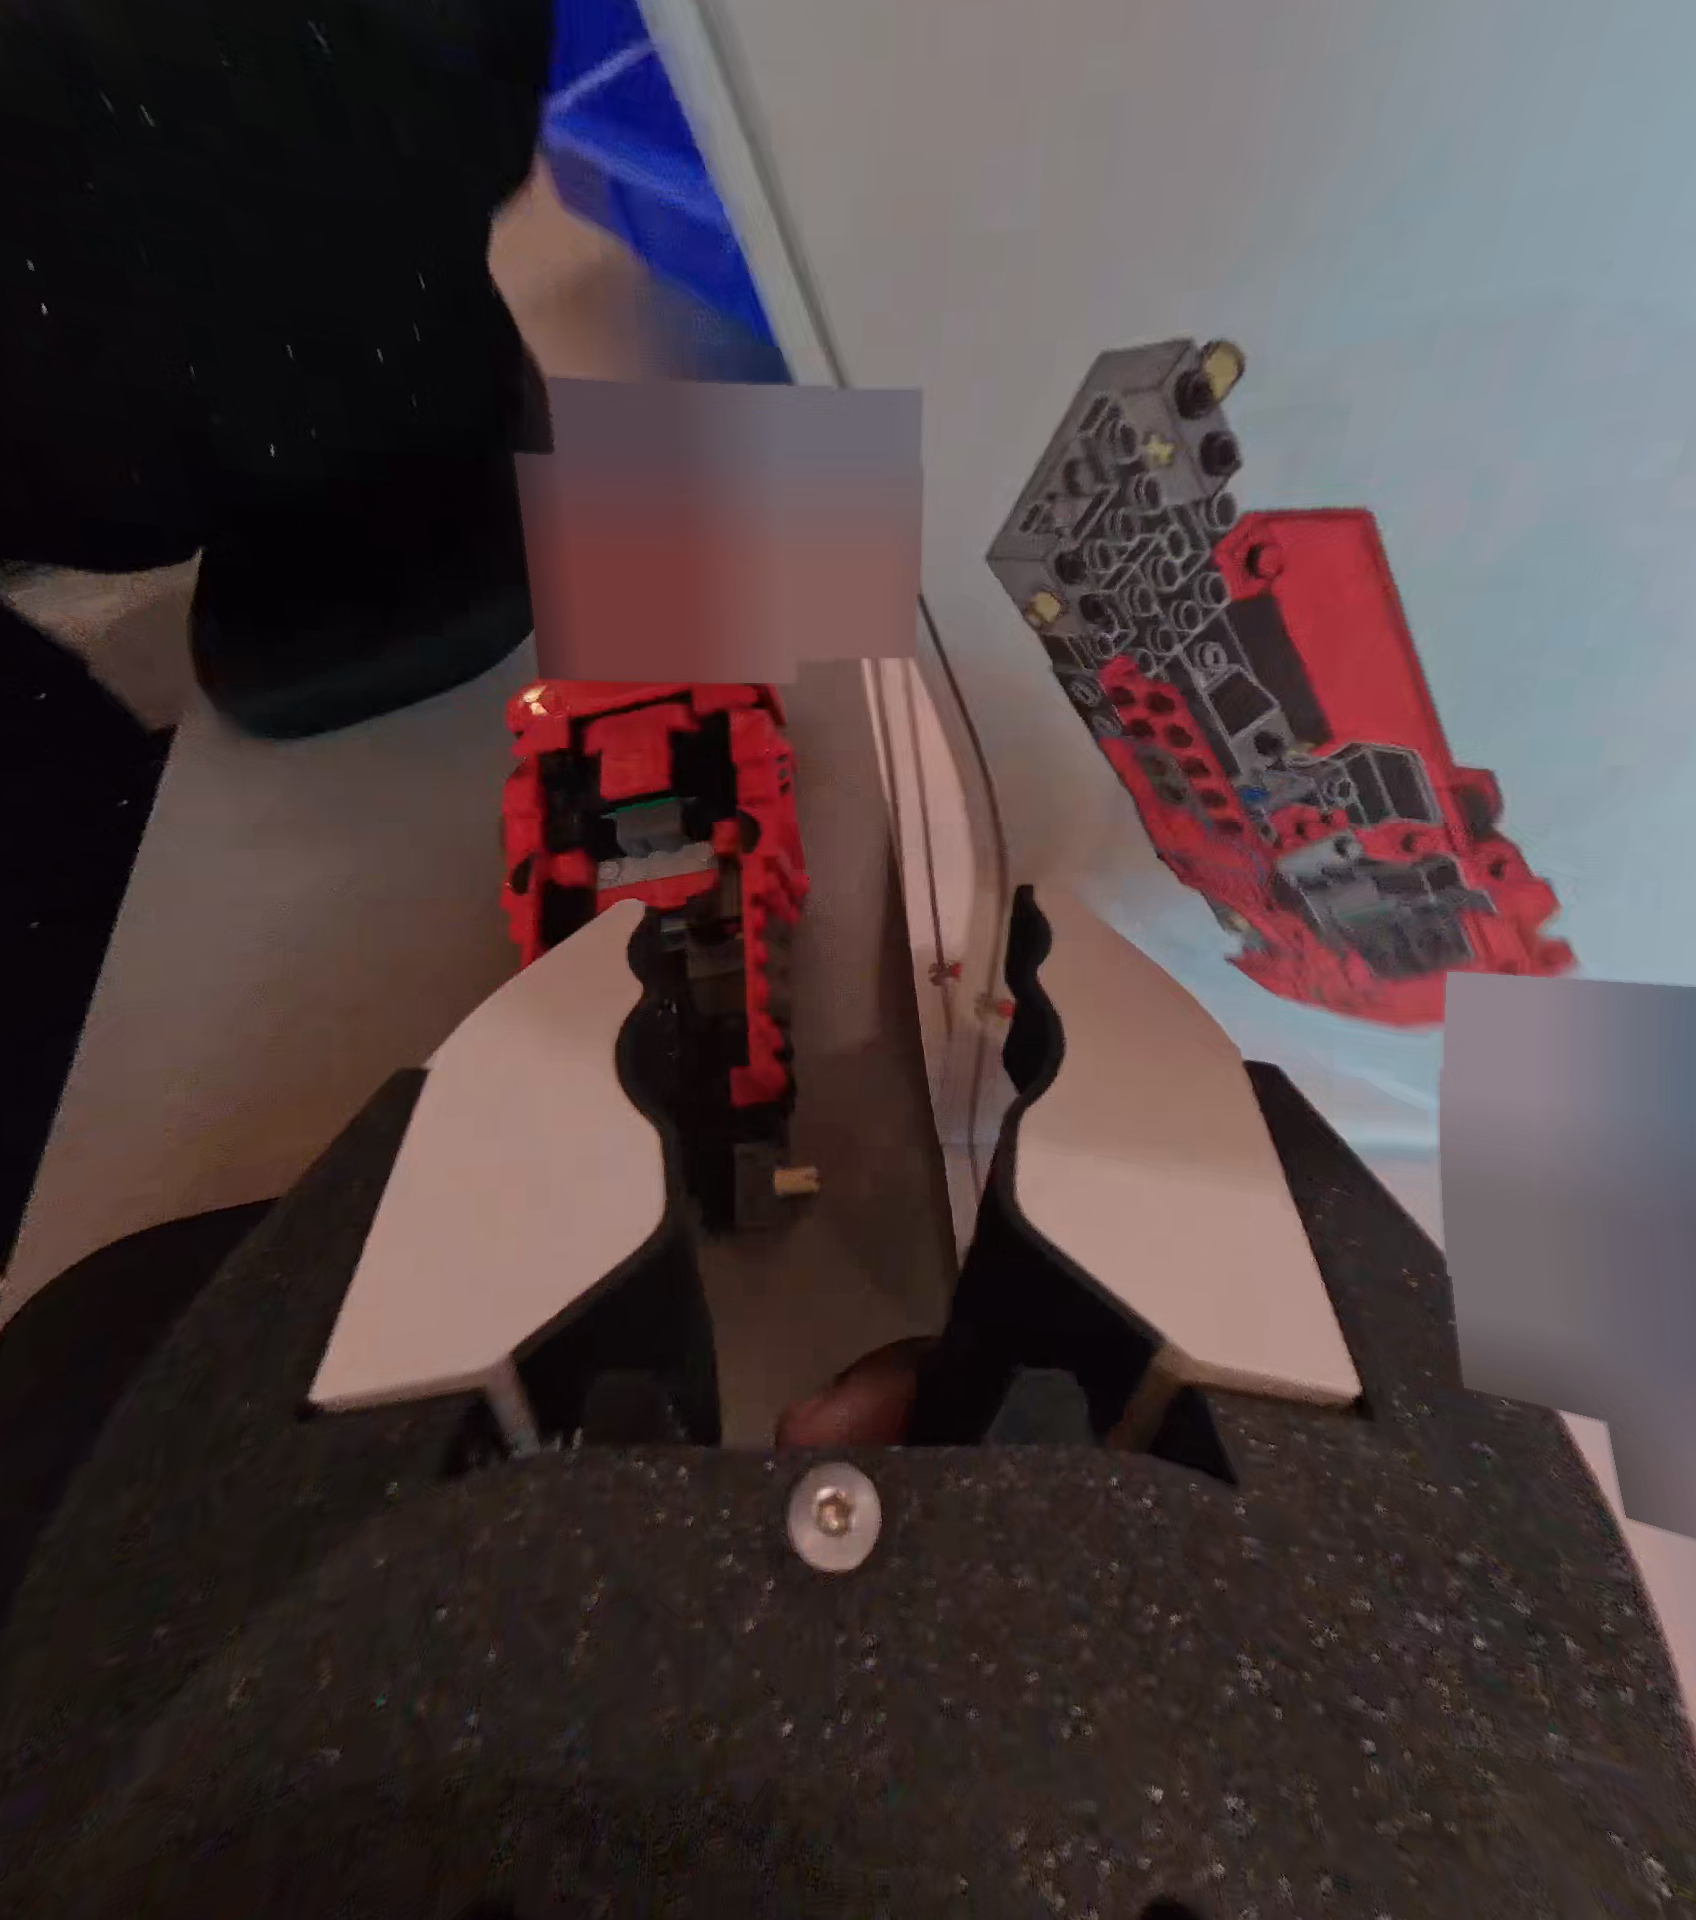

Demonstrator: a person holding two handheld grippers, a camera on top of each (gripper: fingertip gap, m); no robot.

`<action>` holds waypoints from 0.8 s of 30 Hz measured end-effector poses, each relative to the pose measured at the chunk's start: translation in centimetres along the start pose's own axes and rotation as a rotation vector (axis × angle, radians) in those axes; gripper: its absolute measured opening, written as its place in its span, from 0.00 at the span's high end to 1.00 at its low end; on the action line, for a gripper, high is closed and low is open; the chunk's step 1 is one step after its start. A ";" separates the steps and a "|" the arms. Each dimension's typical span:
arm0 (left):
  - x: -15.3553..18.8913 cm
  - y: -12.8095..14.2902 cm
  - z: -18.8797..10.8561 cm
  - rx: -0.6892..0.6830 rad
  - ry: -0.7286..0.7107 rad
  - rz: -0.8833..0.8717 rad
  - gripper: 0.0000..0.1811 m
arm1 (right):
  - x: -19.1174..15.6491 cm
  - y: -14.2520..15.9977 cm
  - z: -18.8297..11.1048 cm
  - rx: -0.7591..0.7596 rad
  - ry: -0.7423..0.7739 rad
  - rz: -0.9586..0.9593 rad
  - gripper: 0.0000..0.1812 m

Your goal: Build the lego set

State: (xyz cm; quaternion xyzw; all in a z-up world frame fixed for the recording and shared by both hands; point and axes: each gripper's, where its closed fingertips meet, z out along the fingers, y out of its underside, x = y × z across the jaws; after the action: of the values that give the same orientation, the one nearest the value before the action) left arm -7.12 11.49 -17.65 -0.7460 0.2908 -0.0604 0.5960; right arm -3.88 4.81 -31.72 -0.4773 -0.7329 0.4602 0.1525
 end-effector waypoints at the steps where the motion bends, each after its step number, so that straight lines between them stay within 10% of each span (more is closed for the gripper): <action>1: -0.8 -0.6 -1.4 0.008 -0.052 0.013 0.92 | 0.2 0.5 0.8 -0.049 -0.036 0.025 0.61; 7: 0.8 -1.0 -4.5 -0.131 -0.134 0.140 0.94 | 0.6 1.0 2.6 -0.089 -0.172 0.113 0.65; 14: 3.0 14.4 0.8 -0.801 -0.099 0.315 0.98 | -1.7 0.3 -0.4 0.006 -0.306 0.025 0.66; 18: 4.1 17.7 -0.5 -0.945 -0.035 0.268 0.98 | 6.3 -1.8 -4.6 0.277 0.117 0.043 1.00; 24: 4.4 17.4 -1.7 -0.896 -0.064 0.208 0.97 | 9.6 2.3 -1.9 -0.055 0.322 -0.096 1.00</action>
State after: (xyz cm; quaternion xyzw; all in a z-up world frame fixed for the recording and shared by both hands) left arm -10.50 5.74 -34.42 -0.8985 0.3429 0.1543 0.2264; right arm -6.13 14.17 -34.69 -0.5134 -0.7333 0.3496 0.2765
